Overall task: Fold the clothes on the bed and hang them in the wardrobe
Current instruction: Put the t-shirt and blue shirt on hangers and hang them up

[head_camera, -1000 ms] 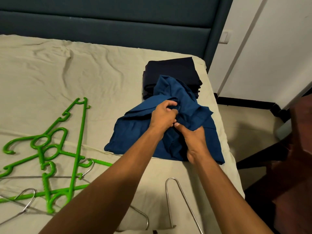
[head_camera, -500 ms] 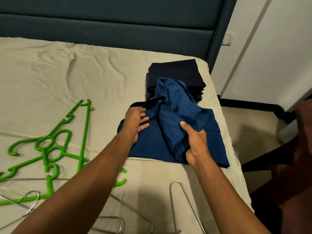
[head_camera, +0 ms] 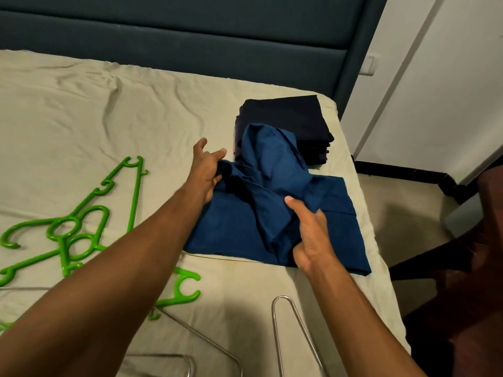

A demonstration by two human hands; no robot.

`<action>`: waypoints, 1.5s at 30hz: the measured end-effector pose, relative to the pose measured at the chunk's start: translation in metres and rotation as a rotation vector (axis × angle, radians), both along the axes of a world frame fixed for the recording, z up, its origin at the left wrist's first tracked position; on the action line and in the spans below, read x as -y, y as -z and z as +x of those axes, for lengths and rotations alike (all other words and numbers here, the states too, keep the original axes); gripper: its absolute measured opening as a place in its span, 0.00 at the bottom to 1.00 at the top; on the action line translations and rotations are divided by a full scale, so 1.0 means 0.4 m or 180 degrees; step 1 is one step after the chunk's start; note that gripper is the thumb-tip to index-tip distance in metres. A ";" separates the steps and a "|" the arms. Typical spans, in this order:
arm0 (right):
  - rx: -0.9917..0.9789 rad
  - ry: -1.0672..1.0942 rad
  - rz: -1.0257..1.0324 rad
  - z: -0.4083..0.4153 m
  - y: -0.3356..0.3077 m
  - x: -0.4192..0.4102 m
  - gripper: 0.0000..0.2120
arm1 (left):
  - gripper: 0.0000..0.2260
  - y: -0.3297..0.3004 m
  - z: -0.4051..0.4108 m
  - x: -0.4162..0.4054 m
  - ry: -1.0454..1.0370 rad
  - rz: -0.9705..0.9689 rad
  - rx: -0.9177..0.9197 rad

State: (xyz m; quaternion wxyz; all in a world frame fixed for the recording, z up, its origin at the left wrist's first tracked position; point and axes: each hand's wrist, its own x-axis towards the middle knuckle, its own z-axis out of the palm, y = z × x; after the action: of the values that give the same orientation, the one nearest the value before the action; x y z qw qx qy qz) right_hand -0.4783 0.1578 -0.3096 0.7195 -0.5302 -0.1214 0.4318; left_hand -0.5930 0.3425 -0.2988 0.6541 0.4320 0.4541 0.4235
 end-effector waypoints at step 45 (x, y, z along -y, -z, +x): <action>-0.0254 0.0931 0.0801 0.127 -0.053 0.035 0.24 | 0.23 -0.155 0.334 0.295 0.1813 0.2087 -0.1981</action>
State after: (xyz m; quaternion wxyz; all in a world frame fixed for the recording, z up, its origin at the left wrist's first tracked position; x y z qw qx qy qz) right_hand -0.4275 0.1439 -0.2884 0.8394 -0.4305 -0.0675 0.3248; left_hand -0.4594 0.2243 -0.2368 0.4083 0.8250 0.3352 0.2007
